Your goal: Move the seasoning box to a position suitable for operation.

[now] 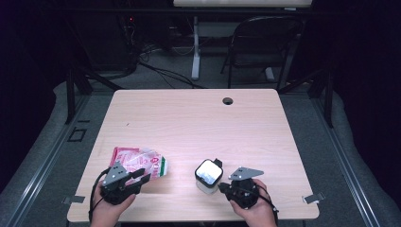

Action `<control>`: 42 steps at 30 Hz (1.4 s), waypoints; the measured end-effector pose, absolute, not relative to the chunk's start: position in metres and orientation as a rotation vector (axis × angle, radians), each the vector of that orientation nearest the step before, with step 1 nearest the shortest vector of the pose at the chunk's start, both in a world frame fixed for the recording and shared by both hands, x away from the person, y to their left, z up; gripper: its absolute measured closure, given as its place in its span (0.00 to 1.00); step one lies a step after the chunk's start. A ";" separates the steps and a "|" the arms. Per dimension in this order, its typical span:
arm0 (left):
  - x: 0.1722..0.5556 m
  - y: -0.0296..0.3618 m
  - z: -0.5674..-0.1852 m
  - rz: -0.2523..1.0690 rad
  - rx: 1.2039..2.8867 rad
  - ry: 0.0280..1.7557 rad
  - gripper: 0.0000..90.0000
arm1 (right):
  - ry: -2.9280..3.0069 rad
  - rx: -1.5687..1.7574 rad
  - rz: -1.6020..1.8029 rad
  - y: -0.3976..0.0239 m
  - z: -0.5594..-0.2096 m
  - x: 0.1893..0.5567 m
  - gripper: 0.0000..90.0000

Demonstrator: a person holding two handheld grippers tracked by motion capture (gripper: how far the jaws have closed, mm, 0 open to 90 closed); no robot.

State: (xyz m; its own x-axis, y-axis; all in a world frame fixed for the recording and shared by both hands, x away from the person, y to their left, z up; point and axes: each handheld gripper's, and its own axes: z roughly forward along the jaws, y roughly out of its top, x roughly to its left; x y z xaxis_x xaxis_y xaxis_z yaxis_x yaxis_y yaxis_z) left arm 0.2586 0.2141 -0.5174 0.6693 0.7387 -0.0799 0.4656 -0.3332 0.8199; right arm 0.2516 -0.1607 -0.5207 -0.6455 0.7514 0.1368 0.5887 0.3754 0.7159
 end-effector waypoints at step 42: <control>0.255 0.084 -0.525 0.155 2.159 0.698 1.00 | 2.302 1.377 1.152 -0.156 -0.497 0.299 0.95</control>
State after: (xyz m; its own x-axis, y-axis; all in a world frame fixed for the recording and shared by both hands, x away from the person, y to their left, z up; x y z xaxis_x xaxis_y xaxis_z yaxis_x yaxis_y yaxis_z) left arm 0.2546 0.0838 -0.5252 0.8370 0.5320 -0.1279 0.4282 -0.4914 0.7584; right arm 0.2991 -0.1561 -0.4971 -0.5357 0.8218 0.1938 0.6477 0.2528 0.7187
